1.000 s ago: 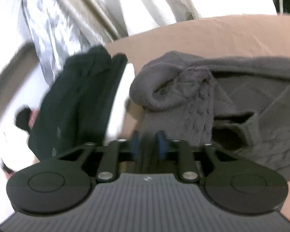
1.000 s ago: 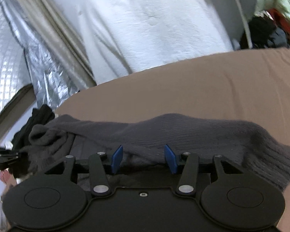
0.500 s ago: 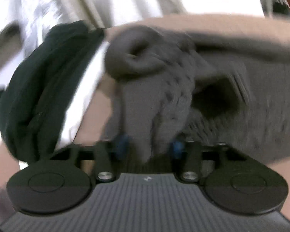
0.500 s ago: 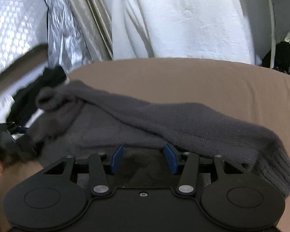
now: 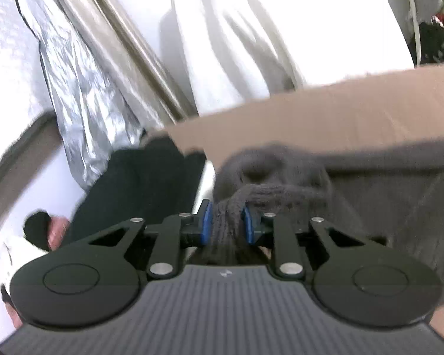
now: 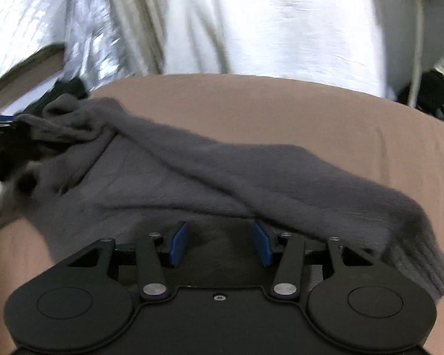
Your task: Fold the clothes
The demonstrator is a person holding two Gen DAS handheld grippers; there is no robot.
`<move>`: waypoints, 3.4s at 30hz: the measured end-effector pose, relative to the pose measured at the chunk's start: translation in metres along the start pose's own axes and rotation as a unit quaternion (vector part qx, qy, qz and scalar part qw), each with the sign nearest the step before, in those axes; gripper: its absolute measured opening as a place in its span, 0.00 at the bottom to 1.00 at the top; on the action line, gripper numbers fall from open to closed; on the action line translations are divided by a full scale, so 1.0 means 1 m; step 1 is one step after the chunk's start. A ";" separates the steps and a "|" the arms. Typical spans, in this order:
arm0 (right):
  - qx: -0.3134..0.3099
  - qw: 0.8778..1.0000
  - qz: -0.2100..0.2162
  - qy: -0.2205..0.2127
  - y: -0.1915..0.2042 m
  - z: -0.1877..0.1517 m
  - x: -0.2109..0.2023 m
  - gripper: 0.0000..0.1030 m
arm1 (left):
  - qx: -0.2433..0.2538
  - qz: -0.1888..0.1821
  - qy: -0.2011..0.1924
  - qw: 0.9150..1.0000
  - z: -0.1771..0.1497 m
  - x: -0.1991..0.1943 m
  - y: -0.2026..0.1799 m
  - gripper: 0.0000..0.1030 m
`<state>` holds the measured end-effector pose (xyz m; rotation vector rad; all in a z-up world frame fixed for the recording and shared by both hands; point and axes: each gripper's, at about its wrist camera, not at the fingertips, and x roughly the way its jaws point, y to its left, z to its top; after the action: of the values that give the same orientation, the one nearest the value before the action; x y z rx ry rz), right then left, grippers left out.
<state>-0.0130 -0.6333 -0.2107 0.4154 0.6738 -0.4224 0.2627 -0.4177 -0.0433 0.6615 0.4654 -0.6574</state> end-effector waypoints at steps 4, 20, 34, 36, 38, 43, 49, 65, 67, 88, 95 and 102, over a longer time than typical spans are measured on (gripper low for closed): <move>0.035 0.999 -0.027 0.000 -0.021 0.003 0.006 0.53 | 0.034 0.015 -0.024 0.999 0.030 -0.012 -0.004 0.15; 0.086 0.994 -0.051 -0.034 -0.062 0.024 0.019 0.52 | -0.015 -0.170 -0.150 0.974 0.287 -0.002 -0.153 0.76; 0.164 0.970 -0.165 -0.068 -0.111 0.027 -0.022 0.53 | 0.090 -0.087 0.027 0.992 0.095 0.051 -0.175 0.83; 0.174 0.957 -0.228 -0.045 -0.121 0.025 -0.023 0.53 | 0.068 -0.059 0.057 0.994 0.064 0.066 -0.152 0.83; 0.182 0.938 -0.295 -0.022 -0.132 0.023 -0.024 0.54 | 0.020 -0.049 0.091 0.994 0.035 0.079 -0.131 0.83; 0.248 0.930 -0.272 -0.006 -0.163 0.015 -0.038 0.54 | -0.104 -0.112 0.116 0.981 -0.013 0.081 -0.105 0.83; 0.298 0.934 -0.194 0.014 -0.144 -0.003 -0.058 0.64 | -0.144 -0.164 0.097 0.971 -0.027 0.071 -0.091 0.88; 0.008 0.960 -0.280 -0.026 -0.099 0.025 0.004 0.15 | -0.119 -0.067 0.085 0.987 -0.027 0.102 -0.077 0.14; 0.017 0.950 -0.305 -0.063 -0.102 0.032 -0.002 0.15 | -0.116 0.018 0.024 0.993 -0.009 0.092 -0.053 0.13; 0.310 0.946 -0.090 0.002 -0.115 -0.002 -0.086 0.61 | -0.156 -0.011 0.065 0.985 -0.161 -0.010 -0.022 0.78; 0.177 0.981 -0.079 0.032 -0.005 -0.023 -0.089 0.64 | -0.247 -0.082 0.078 0.962 -0.163 -0.015 -0.035 0.78; 0.203 0.977 0.039 0.059 0.036 -0.060 -0.102 0.74 | -0.384 -0.193 0.139 0.892 -0.192 0.002 -0.027 0.78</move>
<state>-0.0973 -0.5491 -0.1765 0.8570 0.6833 -0.4645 0.2095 -0.3031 -0.1900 -0.1077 1.0714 -0.6822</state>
